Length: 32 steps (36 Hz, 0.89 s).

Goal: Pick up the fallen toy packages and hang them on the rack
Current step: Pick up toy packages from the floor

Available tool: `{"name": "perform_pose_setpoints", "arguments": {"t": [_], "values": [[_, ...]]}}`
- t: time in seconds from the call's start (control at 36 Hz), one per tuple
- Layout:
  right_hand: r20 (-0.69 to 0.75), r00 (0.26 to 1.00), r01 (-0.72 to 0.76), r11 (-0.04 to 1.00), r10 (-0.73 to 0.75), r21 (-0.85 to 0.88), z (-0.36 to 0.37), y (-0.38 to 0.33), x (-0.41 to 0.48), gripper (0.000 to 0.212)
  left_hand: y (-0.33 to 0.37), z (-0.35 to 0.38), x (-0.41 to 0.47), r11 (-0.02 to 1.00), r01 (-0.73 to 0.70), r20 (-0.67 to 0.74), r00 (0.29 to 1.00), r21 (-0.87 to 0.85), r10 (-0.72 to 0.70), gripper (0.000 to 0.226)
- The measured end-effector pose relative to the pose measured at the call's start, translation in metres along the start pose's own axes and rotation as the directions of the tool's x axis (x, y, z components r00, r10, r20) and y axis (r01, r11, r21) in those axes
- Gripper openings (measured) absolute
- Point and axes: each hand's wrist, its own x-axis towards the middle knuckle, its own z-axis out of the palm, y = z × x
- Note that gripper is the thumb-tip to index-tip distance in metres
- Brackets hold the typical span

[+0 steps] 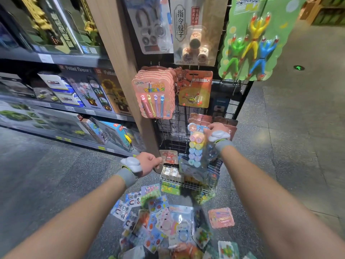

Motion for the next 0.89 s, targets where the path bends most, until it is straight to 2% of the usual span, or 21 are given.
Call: {"name": "perform_pose_setpoints", "arguments": {"t": [0.19,0.28,0.42,0.56,0.64,0.81,0.89], "values": [[-0.003,0.999,-0.054,0.995,0.054,0.082,0.0,0.0,0.005,0.031,-0.001,-0.004,-0.002,1.0,0.007,0.001,1.0,-0.028,-0.007,0.044],[0.001,0.997,-0.078,0.996,0.078,0.043,0.002,-0.002,0.008,0.026,-0.002,-0.003,-0.004,0.998,0.006,-0.006,1.0,-0.057,-0.006,0.044],[-0.002,0.996,-0.093,0.996,0.093,0.012,0.0,-0.003,0.012,0.028,-0.006,0.0,-0.01,0.998,0.014,-0.003,1.0,-0.054,-0.014,0.044],[0.005,0.995,-0.103,0.971,0.104,0.217,0.008,0.003,0.021,0.037,-0.014,0.004,-0.019,0.998,0.011,-0.002,1.0,-0.07,-0.011,0.046],[-0.014,0.996,-0.083,0.959,0.09,0.271,0.013,0.006,0.022,0.038,-0.018,0.006,-0.026,0.998,0.009,-0.005,1.0,-0.063,-0.009,0.047],[-0.006,0.997,-0.071,0.965,0.075,0.254,0.019,0.009,0.015,0.038,-0.044,0.019,-0.037,0.989,0.083,-0.004,0.996,-0.119,-0.084,0.047],[-0.004,0.996,-0.086,0.969,0.089,0.233,0.019,0.009,0.008,0.037,-0.054,0.023,-0.044,0.987,0.097,0.005,0.995,-0.131,-0.097,0.056]]}}
